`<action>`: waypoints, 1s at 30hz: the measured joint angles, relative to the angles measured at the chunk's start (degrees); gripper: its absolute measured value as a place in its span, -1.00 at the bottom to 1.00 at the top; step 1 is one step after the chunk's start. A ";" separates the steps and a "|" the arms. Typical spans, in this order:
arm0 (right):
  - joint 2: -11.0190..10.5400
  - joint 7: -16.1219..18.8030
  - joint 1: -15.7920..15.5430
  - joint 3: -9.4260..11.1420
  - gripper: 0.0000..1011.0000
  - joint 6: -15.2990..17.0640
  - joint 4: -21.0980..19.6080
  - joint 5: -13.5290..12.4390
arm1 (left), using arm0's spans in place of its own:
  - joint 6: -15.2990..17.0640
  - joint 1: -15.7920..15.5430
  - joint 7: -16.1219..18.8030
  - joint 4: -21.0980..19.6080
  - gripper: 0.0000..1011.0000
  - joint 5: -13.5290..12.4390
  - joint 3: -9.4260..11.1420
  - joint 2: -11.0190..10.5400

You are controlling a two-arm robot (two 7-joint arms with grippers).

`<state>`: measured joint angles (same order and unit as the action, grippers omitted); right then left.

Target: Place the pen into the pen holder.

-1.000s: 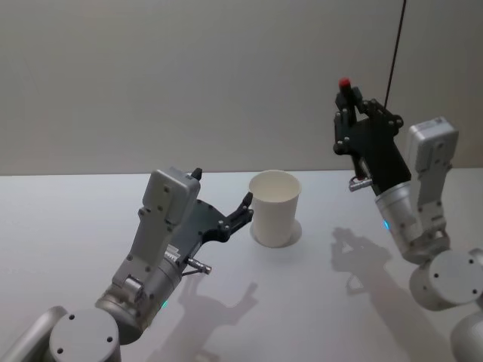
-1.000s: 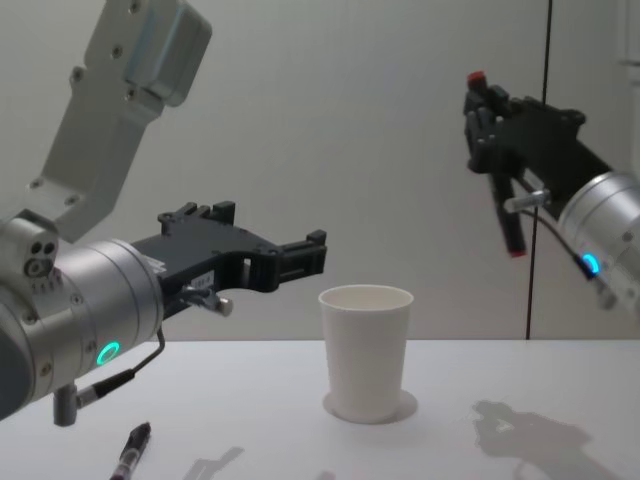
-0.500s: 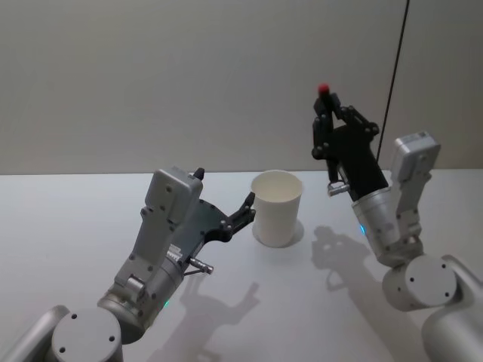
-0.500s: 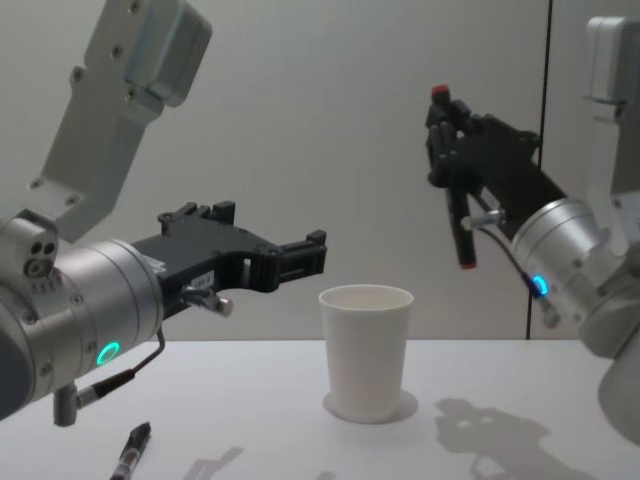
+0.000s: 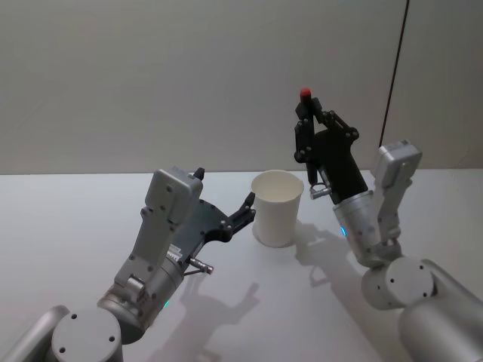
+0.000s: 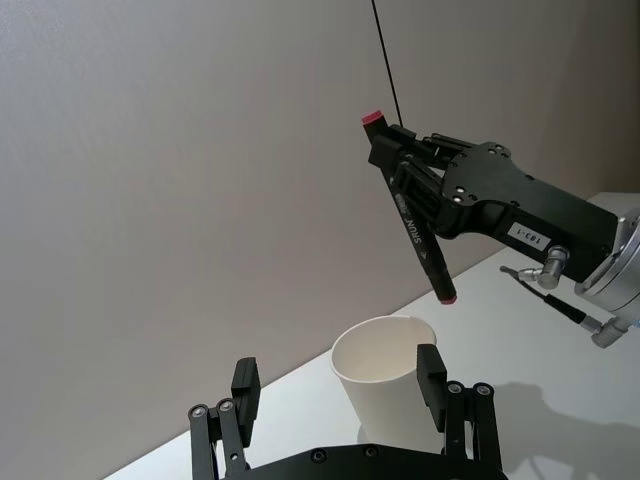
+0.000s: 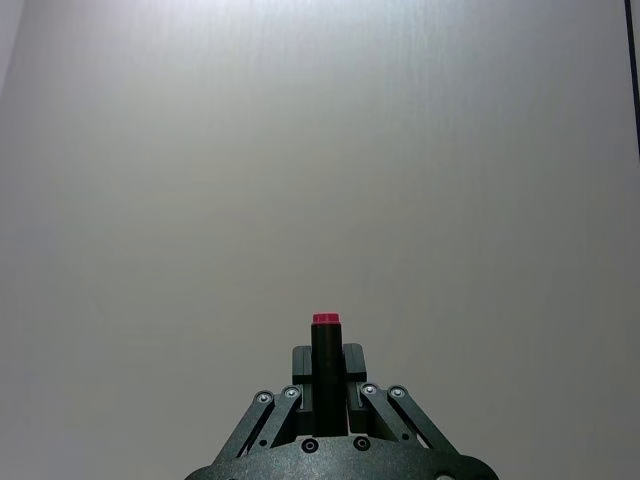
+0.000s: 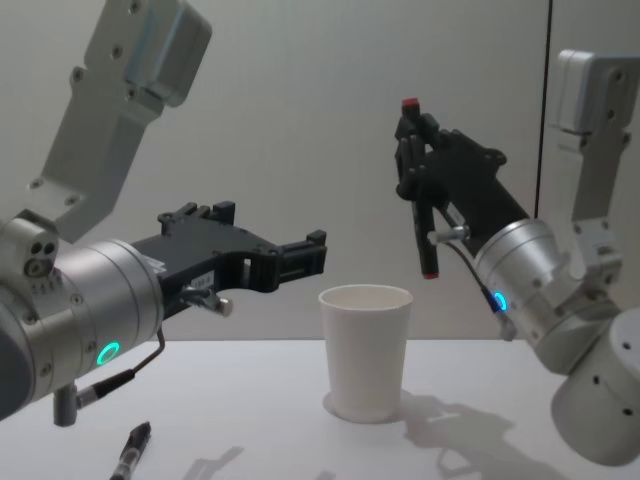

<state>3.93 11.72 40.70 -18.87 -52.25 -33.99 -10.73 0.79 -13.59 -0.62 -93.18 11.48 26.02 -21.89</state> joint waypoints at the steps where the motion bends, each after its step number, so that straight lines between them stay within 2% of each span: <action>1: 0.17 0.19 0.32 0.00 -0.67 -0.40 0.69 -0.18 | 0.00 0.00 0.00 0.00 0.98 0.00 0.00 0.00; 10: 2.30 2.84 4.69 0.29 -0.67 -4.97 9.77 -2.58 | 0.00 0.00 0.00 0.00 0.98 0.00 0.00 0.00; 19: 4.31 5.73 8.83 1.09 -0.67 -8.05 18.18 -4.73 | 0.00 0.00 0.00 0.00 0.98 0.00 0.00 0.00; 30: 5.89 8.07 11.87 1.92 -0.67 -9.24 24.31 -6.01 | 0.00 0.00 0.00 0.00 0.98 0.00 0.00 0.00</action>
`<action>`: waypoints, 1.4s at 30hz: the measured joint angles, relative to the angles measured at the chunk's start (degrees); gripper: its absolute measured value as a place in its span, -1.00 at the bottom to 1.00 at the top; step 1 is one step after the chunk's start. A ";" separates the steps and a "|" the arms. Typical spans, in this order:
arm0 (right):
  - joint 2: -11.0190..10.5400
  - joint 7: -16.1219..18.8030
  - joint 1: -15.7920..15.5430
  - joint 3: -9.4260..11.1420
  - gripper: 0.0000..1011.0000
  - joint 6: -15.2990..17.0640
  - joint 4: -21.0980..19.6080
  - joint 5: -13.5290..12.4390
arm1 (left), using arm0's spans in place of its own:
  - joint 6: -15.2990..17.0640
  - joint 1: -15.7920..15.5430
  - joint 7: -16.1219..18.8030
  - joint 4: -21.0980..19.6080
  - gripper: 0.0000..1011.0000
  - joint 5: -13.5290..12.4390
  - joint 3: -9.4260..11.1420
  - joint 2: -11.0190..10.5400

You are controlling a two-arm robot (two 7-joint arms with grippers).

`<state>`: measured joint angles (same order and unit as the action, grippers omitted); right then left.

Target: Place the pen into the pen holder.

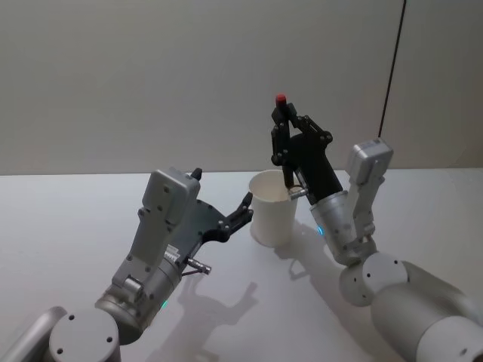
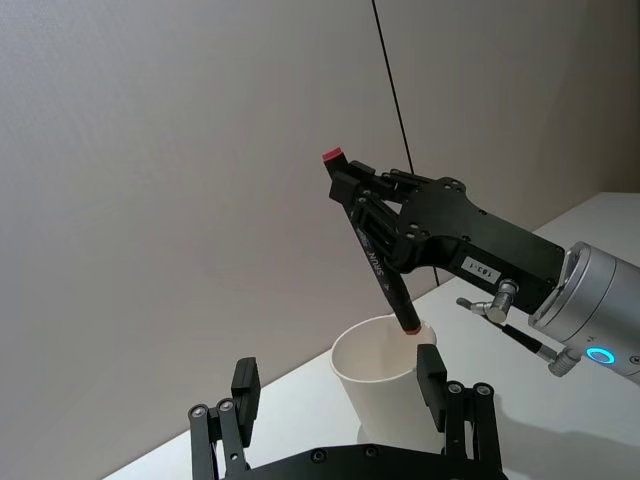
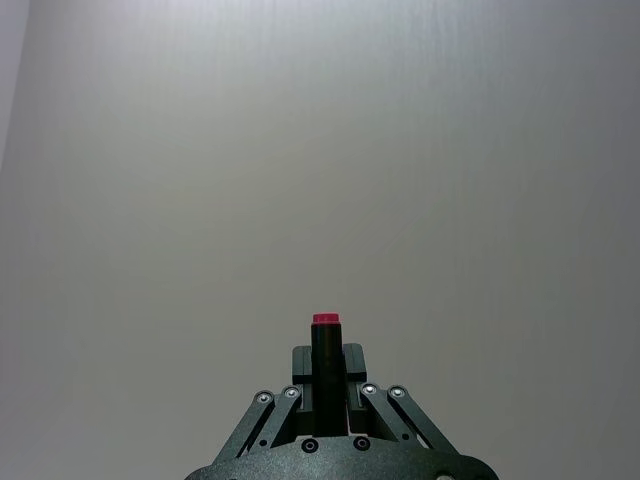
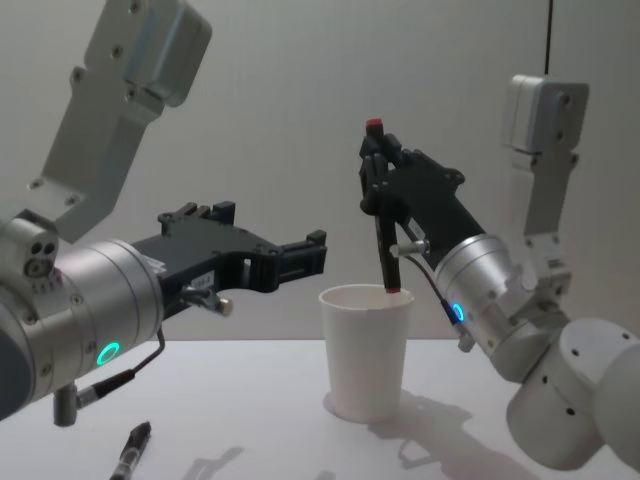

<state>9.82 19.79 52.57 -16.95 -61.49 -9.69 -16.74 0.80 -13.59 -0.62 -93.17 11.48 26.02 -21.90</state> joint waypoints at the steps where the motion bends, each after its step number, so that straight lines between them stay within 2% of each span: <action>1: 0.08 0.05 0.14 0.05 -0.67 0.00 0.31 -0.03 | 0.00 0.00 0.00 0.00 0.98 0.00 0.00 0.00; 10: 0.69 -0.17 1.35 0.28 -0.67 0.66 2.92 0.26 | 0.00 0.00 0.00 0.00 0.98 0.00 0.00 0.00; 21: 0.97 -1.20 1.91 0.26 -0.64 1.60 4.30 1.53 | 0.00 0.00 0.00 0.00 0.98 0.00 0.00 0.00; 23: 1.00 -1.44 1.95 0.26 -0.50 1.79 4.47 1.83 | 0.00 0.00 0.00 0.00 0.98 0.00 0.00 0.00; 26: 1.04 -1.75 1.98 0.25 -0.39 1.96 4.65 2.19 | 0.00 0.00 0.00 0.00 0.98 0.00 0.00 0.00; 30: 1.06 -2.16 2.00 0.25 -0.07 2.19 4.82 2.62 | 0.00 0.00 0.00 -0.01 0.98 0.00 0.00 0.00; 31: 1.07 -2.27 2.00 0.25 -0.07 2.24 4.86 2.75 | 0.00 0.00 0.00 0.00 0.98 0.00 0.00 0.00; 42: 1.11 -3.21 2.00 0.31 0.66 2.42 4.98 3.92 | 0.00 0.00 0.00 0.00 0.98 0.00 0.00 0.00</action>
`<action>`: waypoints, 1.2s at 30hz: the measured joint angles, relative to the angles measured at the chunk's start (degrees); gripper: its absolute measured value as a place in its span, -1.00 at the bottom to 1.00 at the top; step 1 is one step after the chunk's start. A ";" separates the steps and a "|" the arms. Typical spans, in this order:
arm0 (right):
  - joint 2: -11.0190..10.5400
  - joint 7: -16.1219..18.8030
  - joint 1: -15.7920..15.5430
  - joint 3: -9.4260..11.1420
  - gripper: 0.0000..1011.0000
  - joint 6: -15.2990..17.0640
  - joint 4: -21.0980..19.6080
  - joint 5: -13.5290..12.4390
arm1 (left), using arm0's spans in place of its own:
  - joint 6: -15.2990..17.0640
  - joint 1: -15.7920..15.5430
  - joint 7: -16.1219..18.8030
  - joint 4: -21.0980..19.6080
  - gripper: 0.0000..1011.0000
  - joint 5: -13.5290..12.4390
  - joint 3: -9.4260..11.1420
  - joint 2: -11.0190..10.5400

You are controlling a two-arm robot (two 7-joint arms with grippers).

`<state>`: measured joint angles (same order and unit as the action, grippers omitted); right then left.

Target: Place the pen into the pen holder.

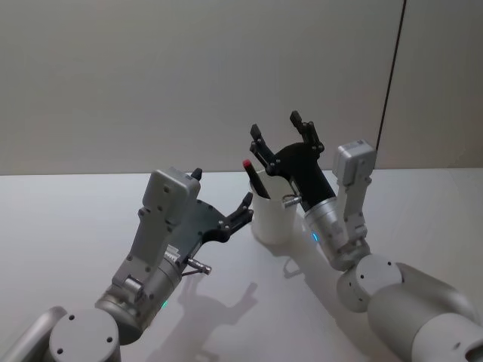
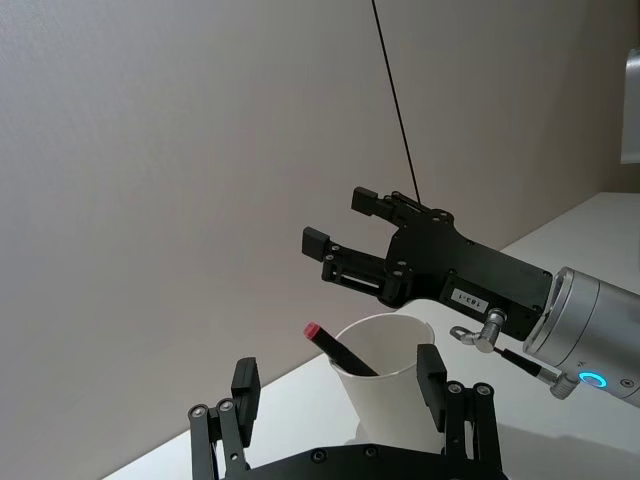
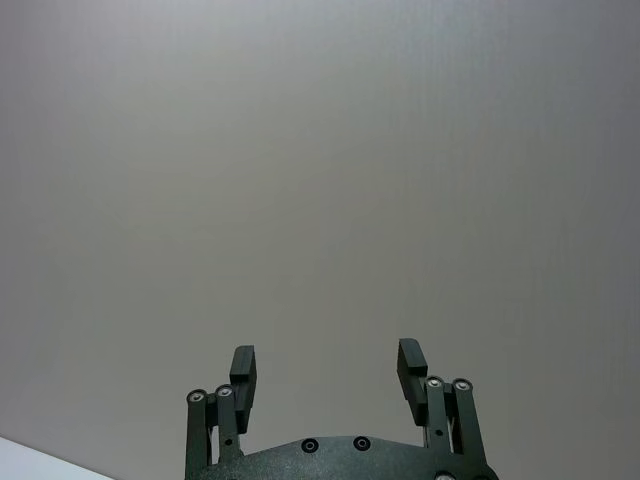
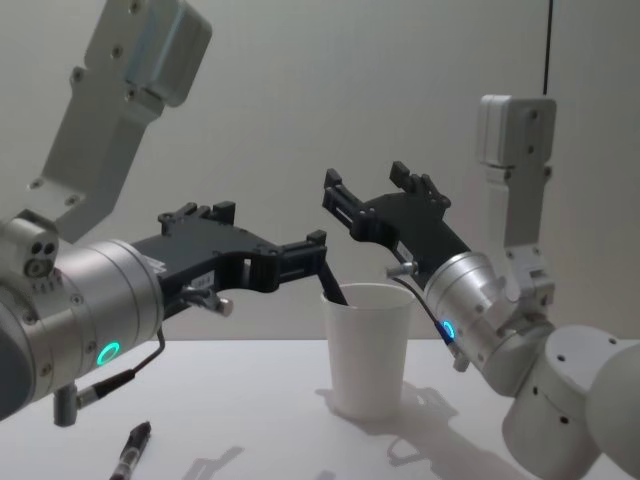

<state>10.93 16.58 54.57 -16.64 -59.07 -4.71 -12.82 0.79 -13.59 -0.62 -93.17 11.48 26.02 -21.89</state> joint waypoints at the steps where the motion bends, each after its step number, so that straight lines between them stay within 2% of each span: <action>1: 0.00 -0.08 0.00 0.00 0.71 0.01 0.00 0.09 | 0.00 0.00 0.00 0.00 0.98 0.00 0.00 0.00; 7: -0.03 -0.65 -0.01 0.08 0.98 0.11 -0.12 0.76 | 0.00 0.00 0.00 0.00 0.98 0.00 0.00 0.00; 15: -0.46 -1.47 -0.44 0.36 0.98 0.89 -1.30 1.63 | 0.00 0.00 0.00 0.00 0.98 0.00 0.00 0.00; 18: -0.93 -1.86 -1.36 0.50 0.98 2.00 -3.38 2.16 | 0.00 0.00 0.00 0.00 0.98 0.00 0.00 0.00; 21: -1.72 -2.51 -3.50 0.57 0.98 4.65 -7.81 2.97 | 0.00 0.00 0.00 0.00 0.98 0.00 0.00 0.00; 22: -2.36 -2.84 -5.27 0.60 0.98 6.75 -11.45 3.42 | 0.00 0.00 0.00 0.00 0.98 0.00 0.00 0.00; 25: -3.18 -3.33 -7.59 0.67 0.98 9.49 -16.25 3.92 | 0.00 0.00 0.00 0.00 0.98 0.00 0.00 0.00; 26: -3.80 -3.58 -9.31 0.71 0.98 11.37 -19.78 4.22 | 0.00 0.00 0.00 0.00 0.98 0.00 0.00 0.00; 28: -4.57 -3.90 -11.38 0.79 0.98 14.30 -24.02 4.63 | 0.00 0.00 0.00 0.00 0.98 0.00 0.00 0.00; 31: -5.36 -4.07 -13.52 0.95 0.98 16.87 -28.47 4.92 | 0.00 0.00 0.00 0.00 0.98 0.00 0.00 0.00; 32: -5.81 -4.14 -14.70 1.03 0.98 18.92 -30.90 5.10 | 0.00 0.00 0.00 0.00 0.98 0.00 0.00 0.00; 36: -6.95 -4.20 -17.54 1.33 0.98 23.01 -36.83 5.31 | 0.00 0.00 0.00 0.00 0.98 0.00 0.00 0.00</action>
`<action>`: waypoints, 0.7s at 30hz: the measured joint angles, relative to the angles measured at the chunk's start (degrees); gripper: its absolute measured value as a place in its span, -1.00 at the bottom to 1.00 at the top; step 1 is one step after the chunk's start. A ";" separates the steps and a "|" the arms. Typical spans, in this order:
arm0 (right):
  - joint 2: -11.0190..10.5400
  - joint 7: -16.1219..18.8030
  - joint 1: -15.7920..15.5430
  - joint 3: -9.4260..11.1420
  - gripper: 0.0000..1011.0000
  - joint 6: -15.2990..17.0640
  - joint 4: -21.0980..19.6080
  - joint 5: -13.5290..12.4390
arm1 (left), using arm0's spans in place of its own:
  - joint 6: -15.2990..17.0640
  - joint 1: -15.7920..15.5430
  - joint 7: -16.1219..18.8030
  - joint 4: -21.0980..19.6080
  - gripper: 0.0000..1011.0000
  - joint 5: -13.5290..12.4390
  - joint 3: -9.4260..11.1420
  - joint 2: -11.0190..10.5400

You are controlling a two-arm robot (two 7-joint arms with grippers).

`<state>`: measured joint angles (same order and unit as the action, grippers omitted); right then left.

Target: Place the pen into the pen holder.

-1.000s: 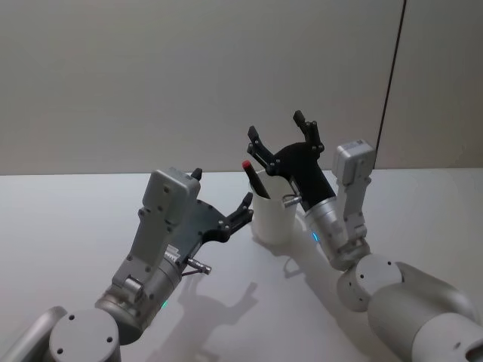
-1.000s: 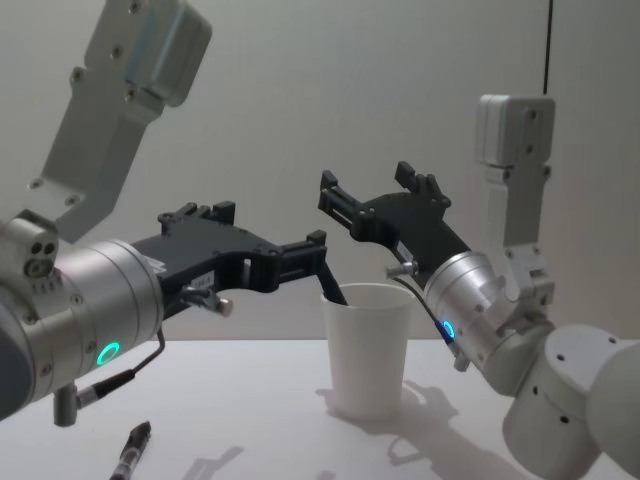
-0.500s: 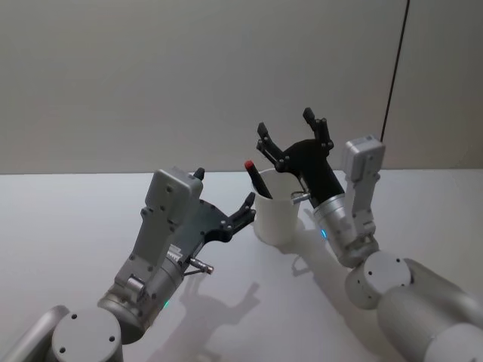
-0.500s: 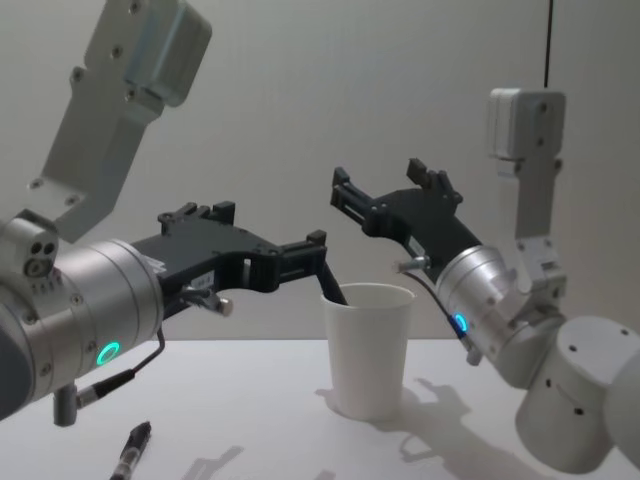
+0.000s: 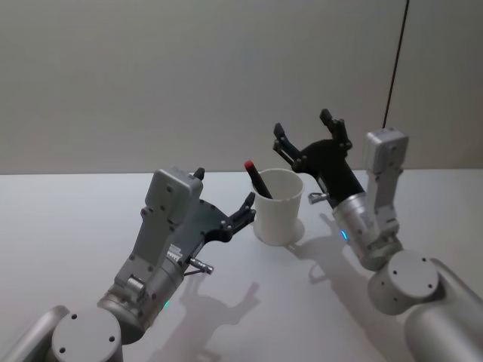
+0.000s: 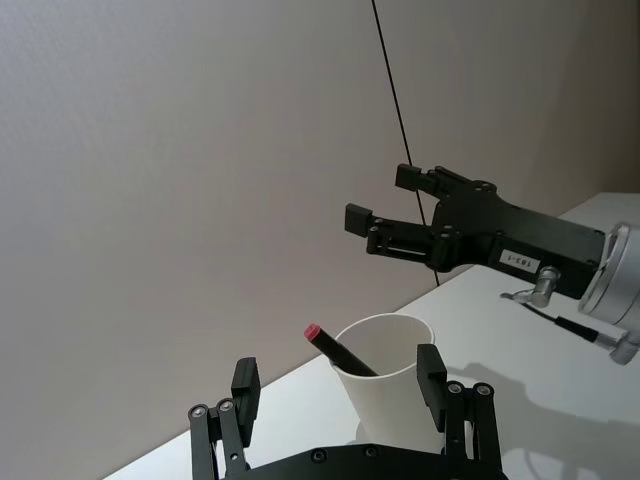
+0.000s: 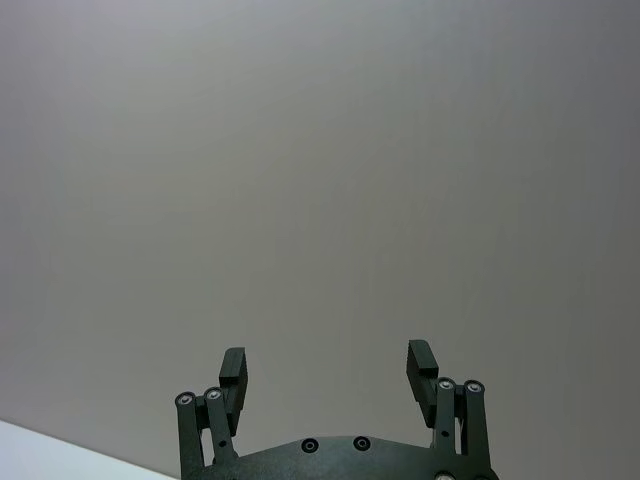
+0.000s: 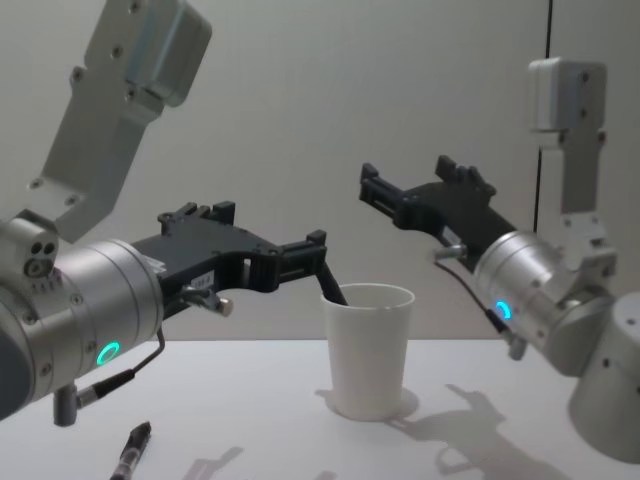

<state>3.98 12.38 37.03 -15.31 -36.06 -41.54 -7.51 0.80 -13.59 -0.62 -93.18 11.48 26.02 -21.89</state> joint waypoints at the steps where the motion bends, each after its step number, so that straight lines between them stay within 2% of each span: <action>1: -0.53 0.01 -1.24 0.16 0.98 1.68 -2.64 0.02 | 0.00 0.00 0.00 0.00 0.98 0.00 0.00 0.00; 11: -3.73 0.63 -7.93 1.43 0.98 11.86 -16.19 -0.61 | 0.00 0.00 0.00 0.00 0.98 0.00 0.00 0.00; 21: -6.80 0.92 -13.10 3.10 0.98 19.83 -26.55 -1.33 | 0.00 0.00 0.00 0.00 0.98 0.00 0.00 0.00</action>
<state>-2.83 13.30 23.93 -12.21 -16.24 -68.09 -8.83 0.80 -13.59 -0.62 -93.18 11.48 26.03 -21.90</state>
